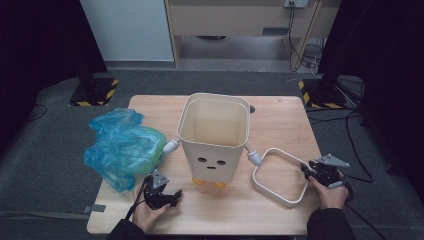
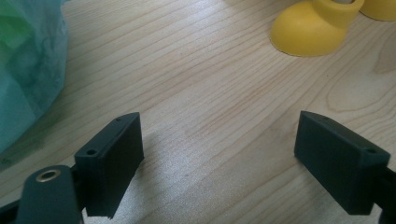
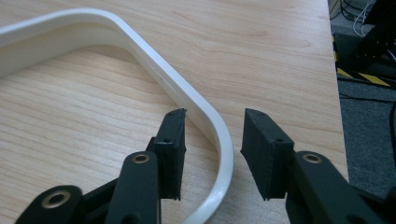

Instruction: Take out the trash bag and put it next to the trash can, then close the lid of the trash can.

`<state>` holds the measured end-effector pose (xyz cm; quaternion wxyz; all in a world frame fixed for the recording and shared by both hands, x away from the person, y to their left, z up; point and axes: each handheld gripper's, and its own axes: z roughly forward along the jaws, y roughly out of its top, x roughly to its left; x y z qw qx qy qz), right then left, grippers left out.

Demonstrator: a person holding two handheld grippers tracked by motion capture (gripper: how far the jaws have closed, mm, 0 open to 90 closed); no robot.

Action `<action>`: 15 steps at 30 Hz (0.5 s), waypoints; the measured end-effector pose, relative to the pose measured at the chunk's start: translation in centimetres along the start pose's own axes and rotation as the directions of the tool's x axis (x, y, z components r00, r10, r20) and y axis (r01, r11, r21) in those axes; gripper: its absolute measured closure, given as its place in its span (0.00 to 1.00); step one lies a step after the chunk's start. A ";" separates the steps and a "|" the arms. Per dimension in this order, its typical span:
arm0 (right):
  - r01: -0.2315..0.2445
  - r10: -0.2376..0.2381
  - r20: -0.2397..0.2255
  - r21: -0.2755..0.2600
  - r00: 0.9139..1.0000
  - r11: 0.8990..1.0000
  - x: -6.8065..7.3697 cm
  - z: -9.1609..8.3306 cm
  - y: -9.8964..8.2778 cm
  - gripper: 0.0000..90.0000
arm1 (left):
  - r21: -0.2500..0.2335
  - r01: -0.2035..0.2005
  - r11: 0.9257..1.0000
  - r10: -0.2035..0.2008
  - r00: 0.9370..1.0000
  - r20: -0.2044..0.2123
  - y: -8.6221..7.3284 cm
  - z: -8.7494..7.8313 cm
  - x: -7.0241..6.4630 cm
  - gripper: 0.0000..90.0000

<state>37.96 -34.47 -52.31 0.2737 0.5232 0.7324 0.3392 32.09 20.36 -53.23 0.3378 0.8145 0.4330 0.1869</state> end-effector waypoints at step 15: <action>0.034 -0.034 0.003 0.065 0.999 0.997 -0.2 0.9 0.0 0.88 | -0.006 0.033 0.999 -0.033 0.999 -0.008 0.1 0.6 0.5 0.08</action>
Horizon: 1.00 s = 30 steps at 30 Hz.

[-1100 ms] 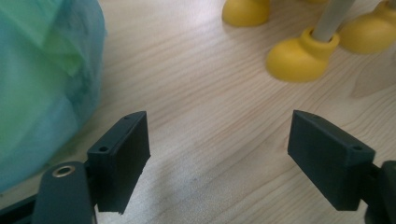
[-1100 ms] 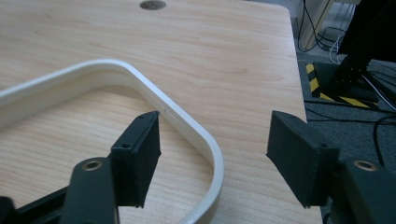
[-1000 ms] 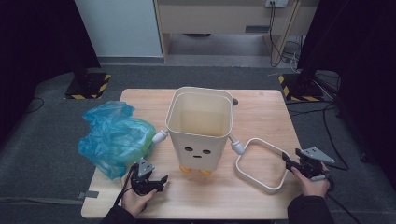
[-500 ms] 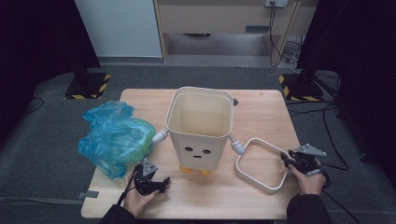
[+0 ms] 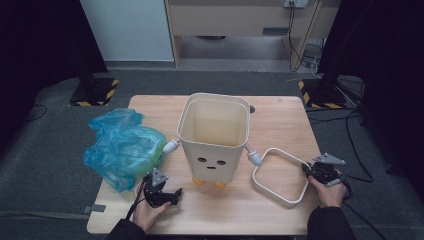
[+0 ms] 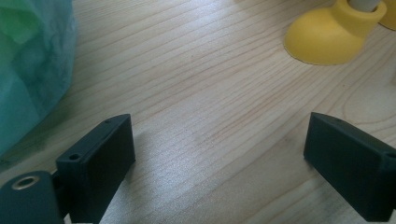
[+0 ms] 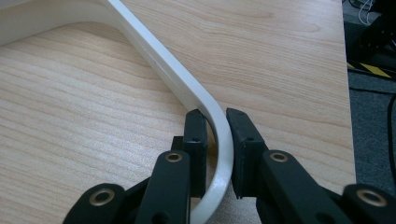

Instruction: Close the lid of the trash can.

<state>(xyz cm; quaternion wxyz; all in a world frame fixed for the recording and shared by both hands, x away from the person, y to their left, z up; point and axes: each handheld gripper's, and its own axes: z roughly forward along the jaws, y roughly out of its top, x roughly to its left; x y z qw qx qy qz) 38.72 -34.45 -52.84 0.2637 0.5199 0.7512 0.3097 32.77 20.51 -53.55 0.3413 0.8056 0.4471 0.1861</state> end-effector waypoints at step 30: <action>-0.162 0.185 0.064 -0.271 0.981 0.949 -0.3 -2.7 2.9 0.88 | 0.012 0.018 1.000 -0.018 1.000 -0.019 0.1 0.2 0.1 0.02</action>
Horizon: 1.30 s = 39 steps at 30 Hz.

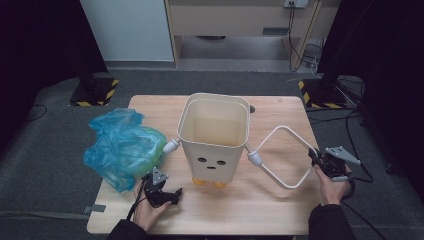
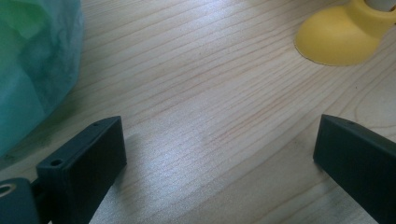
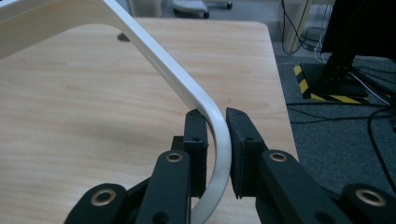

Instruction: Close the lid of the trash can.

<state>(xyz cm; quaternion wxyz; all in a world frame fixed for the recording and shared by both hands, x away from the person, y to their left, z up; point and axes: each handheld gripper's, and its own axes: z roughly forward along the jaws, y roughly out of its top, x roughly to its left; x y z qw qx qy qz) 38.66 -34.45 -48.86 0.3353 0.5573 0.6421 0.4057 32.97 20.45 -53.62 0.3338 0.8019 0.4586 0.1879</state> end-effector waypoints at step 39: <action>-0.024 0.036 0.032 -0.296 0.999 0.955 2.2 -2.6 6.7 0.88 | 0.002 -0.004 1.000 0.004 1.000 0.003 0.0 0.0 0.0 0.01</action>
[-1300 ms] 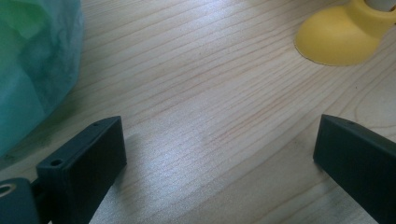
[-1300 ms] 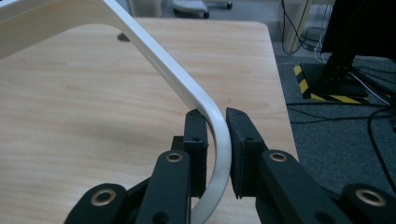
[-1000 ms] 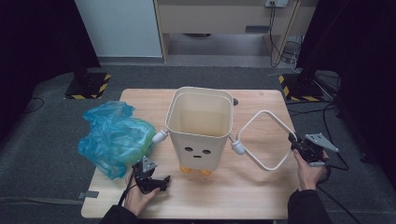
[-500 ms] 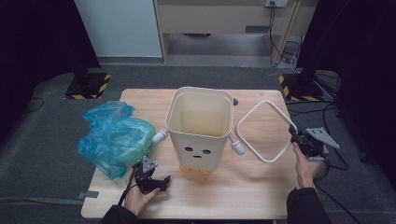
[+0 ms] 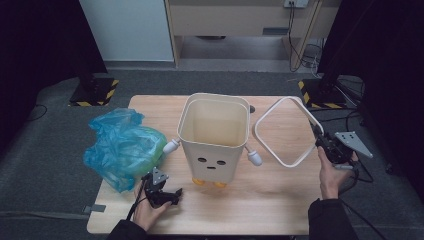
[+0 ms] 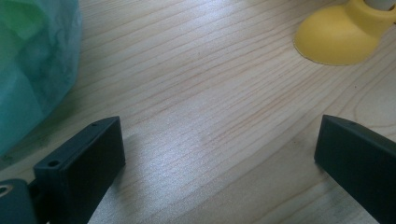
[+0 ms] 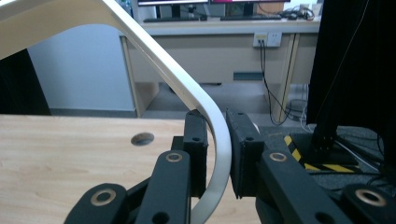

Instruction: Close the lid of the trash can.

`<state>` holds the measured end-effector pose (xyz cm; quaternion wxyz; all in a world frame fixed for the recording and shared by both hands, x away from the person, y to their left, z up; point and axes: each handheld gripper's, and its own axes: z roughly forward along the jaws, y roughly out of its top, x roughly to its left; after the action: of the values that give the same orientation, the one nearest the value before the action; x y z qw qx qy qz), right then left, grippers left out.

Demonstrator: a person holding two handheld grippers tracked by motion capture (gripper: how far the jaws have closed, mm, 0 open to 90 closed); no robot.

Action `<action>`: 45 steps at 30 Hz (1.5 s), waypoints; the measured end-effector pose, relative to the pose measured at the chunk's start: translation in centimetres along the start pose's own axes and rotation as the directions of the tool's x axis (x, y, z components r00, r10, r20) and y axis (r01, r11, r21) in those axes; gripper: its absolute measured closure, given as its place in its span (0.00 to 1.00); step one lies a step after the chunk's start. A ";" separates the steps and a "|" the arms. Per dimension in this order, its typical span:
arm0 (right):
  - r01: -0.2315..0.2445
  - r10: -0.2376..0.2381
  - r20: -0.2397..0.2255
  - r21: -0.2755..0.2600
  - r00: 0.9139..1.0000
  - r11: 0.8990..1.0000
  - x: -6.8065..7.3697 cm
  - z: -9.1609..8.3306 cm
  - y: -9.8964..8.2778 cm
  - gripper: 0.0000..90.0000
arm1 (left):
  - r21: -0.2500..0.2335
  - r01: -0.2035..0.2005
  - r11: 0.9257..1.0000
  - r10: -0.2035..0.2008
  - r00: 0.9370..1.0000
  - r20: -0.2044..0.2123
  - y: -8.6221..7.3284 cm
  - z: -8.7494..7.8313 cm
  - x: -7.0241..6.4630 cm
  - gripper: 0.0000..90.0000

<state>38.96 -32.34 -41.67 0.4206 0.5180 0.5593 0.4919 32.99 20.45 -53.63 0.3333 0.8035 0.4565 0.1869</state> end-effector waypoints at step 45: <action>-0.014 -0.008 -0.098 -0.215 0.995 0.976 3.2 -1.3 11.0 0.88 | 0.000 0.000 1.000 0.000 1.000 0.000 0.0 0.0 0.0 0.01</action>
<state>39.12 -29.55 -30.50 0.4456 0.4454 0.5219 0.5751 32.99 20.45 -53.63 0.3333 0.8036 0.4564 0.1869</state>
